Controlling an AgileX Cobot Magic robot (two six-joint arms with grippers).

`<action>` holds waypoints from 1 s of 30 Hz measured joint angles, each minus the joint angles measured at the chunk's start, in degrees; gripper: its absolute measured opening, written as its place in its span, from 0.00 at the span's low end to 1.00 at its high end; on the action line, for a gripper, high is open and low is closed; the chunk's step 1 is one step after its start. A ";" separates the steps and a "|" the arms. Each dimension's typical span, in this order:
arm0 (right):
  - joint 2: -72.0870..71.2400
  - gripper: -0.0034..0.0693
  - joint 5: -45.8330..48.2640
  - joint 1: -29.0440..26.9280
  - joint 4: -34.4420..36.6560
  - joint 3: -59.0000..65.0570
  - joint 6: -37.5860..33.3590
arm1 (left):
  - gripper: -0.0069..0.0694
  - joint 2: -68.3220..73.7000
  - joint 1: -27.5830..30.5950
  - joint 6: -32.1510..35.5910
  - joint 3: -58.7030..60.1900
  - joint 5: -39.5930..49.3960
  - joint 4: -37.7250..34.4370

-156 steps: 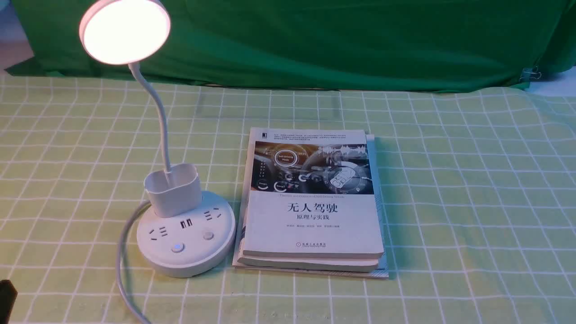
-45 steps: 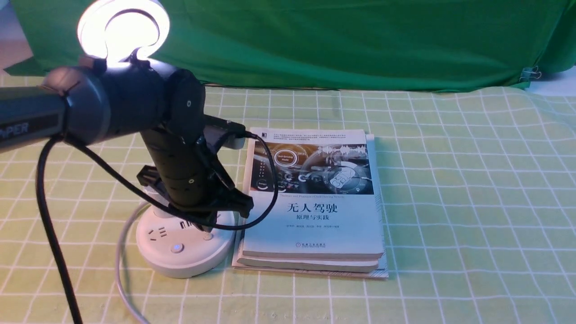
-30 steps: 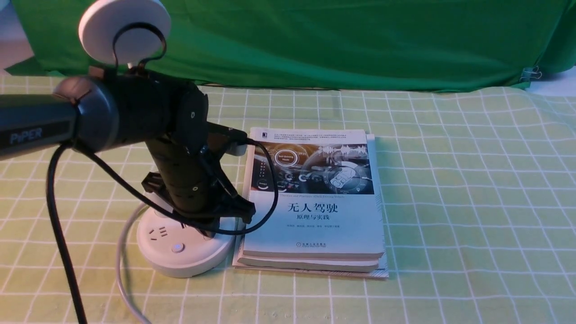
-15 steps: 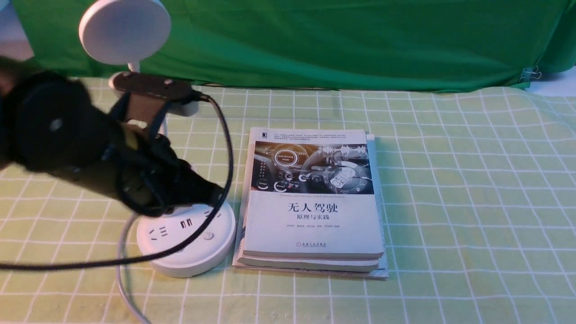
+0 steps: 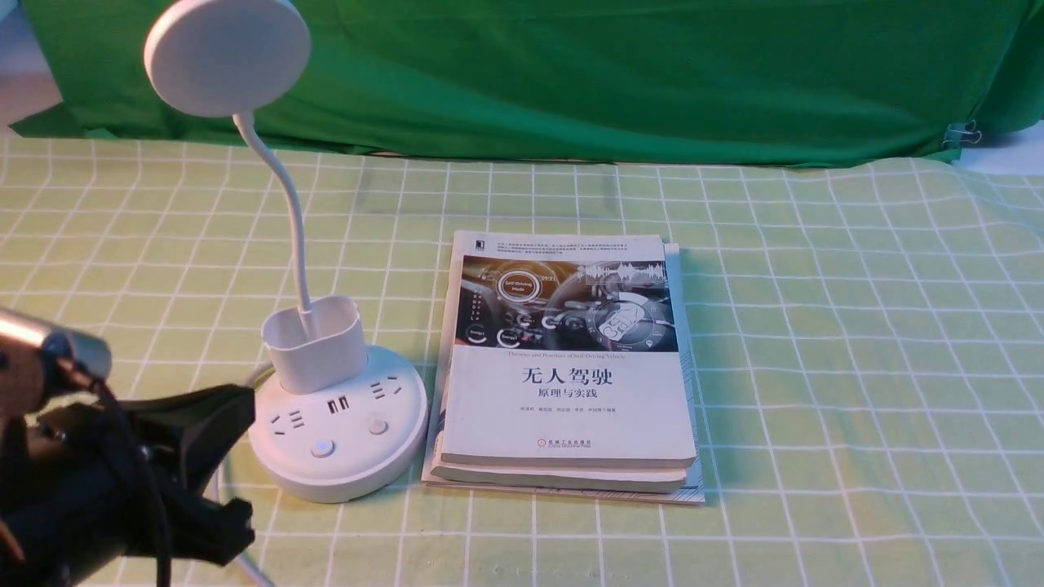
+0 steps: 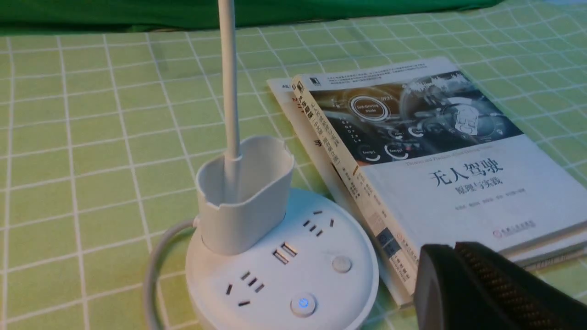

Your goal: Turn off the desk lamp on the green coffee tablecloth by hand.

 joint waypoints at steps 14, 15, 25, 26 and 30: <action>0.00 0.09 0.00 0.00 0.00 0.00 0.00 | 0.09 -1.40 0.00 1.19 2.63 -4.43 5.52; 0.00 0.09 0.00 0.00 0.00 0.00 0.00 | 0.09 -1.52 0.09 1.48 2.63 -6.05 5.76; 0.00 0.09 0.00 0.00 0.00 0.00 0.00 | 0.09 -15.47 11.29 4.25 2.69 -8.27 5.97; 0.00 0.09 0.00 0.00 0.00 0.00 0.00 | 0.09 -17.58 13.32 4.30 2.69 -7.55 5.91; 0.00 0.09 0.00 0.00 0.00 0.00 0.00 | 0.09 -24.24 20.11 4.44 3.58 -6.02 5.58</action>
